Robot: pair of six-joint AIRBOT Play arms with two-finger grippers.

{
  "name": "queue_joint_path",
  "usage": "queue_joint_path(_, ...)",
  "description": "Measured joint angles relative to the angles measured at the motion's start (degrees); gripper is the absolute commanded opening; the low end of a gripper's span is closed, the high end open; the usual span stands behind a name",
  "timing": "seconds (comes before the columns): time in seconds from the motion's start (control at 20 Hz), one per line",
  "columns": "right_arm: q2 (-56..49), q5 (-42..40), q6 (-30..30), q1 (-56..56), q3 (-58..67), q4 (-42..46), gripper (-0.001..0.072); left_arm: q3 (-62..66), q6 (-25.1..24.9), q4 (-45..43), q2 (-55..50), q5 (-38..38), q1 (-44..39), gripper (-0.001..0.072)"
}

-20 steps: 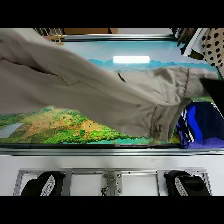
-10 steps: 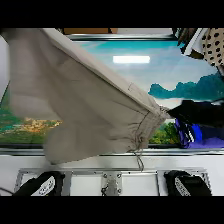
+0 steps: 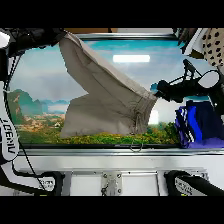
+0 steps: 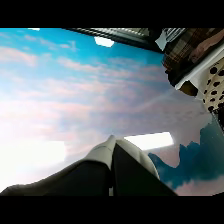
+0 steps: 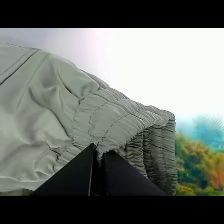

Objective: Fold the clothes and pants, and hang the long-sleeved shirts on hangers.

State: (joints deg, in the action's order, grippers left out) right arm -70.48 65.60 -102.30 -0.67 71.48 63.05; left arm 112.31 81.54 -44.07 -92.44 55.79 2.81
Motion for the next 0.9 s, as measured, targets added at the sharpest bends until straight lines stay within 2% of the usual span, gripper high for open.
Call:
queue_joint_path(0.2,0.68,-1.99,2.16,0.02,0.72,-0.02,0.0027,0.09,0.33,-4.46,0.50,5.05,2.43,0.0002)
queue_joint_path(0.35,3.63,-0.72,2.95,1.33,-0.31,2.40,0.0027,-8.33,0.48,-10.36,6.58,7.78,3.76,0.0003)
queue_joint_path(0.65,9.09,1.53,3.34,7.82,-11.89,9.44,0.0027,-40.98,-1.09,-17.68,24.04,4.85,4.46,0.0003)
queue_joint_path(0.9,10.16,-1.40,3.28,11.82,-24.74,10.56,0.0027,-68.59,-1.95,-18.97,34.12,-2.64,4.52,0.0003)
